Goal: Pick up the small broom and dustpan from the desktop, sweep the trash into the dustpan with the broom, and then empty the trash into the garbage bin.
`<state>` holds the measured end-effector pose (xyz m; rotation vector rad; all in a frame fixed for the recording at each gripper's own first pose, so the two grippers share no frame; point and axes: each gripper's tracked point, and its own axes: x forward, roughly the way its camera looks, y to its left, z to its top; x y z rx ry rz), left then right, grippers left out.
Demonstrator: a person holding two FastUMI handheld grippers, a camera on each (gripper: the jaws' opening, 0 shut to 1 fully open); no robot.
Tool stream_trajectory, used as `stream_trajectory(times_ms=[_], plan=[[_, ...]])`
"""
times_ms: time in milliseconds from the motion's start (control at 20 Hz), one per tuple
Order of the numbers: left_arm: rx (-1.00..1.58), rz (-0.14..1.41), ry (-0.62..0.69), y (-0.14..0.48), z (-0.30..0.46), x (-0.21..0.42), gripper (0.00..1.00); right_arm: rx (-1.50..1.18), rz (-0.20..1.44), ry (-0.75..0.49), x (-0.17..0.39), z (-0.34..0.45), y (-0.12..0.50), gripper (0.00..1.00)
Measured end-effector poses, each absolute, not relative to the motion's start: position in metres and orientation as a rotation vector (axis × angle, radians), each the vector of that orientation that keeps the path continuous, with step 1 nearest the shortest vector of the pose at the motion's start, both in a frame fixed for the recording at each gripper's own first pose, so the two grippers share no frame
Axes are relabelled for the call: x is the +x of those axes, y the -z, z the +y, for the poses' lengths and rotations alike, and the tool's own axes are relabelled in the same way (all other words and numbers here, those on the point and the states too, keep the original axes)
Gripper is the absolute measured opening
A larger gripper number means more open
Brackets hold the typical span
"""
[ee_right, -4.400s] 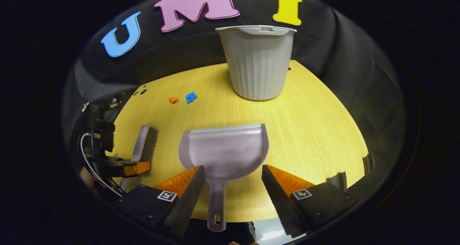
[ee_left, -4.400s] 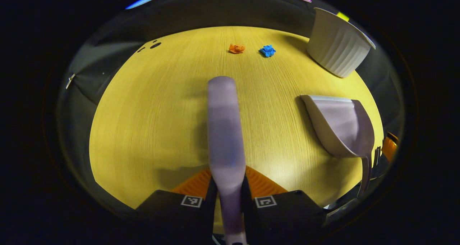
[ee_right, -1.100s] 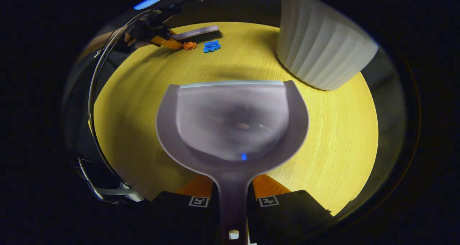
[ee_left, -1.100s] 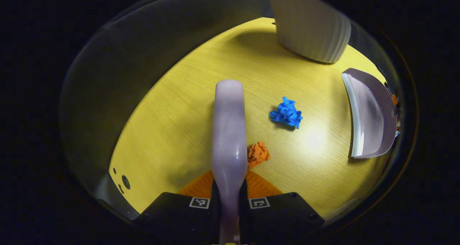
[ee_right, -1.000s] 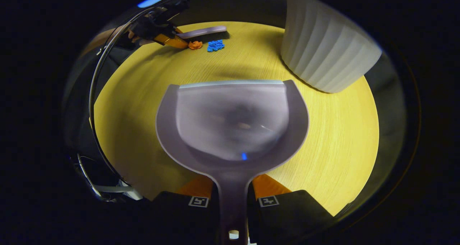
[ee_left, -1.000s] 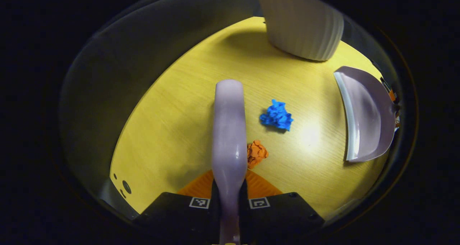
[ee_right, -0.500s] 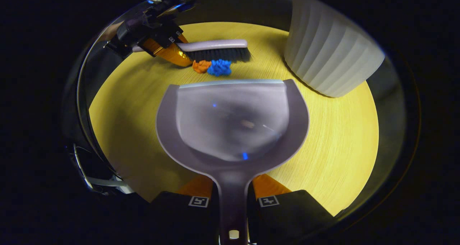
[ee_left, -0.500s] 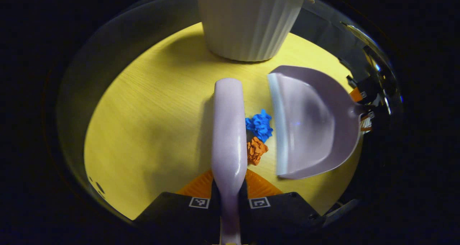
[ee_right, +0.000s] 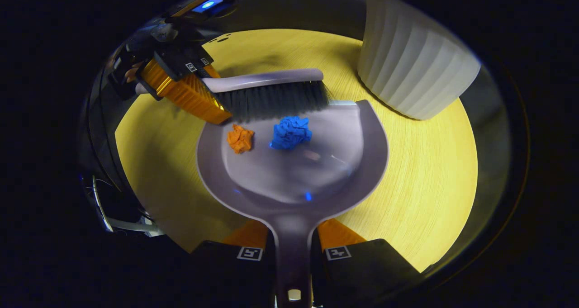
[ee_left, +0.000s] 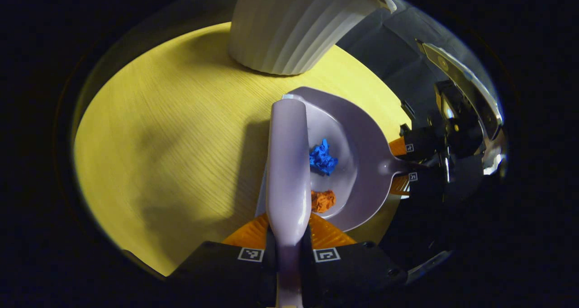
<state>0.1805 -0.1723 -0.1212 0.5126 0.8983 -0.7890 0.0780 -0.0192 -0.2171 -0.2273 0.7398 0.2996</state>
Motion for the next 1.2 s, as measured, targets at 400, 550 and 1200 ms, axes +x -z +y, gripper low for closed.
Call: stream_trajectory(times_ms=[400,550,1200], plan=[[0.358,0.672,0.570,0.075,-0.107,0.169,0.25,-0.174,0.716,-0.279,0.067,-0.030,0.208,0.35],[0.303,0.659,0.486,0.099,-0.065,0.161,0.25,-0.165,0.695,-0.252,0.061,-0.034,0.196,0.35],[0.258,0.616,0.457,0.129,0.006,0.125,0.25,-0.038,0.616,-0.117,0.028,-0.045,0.111,0.35]])
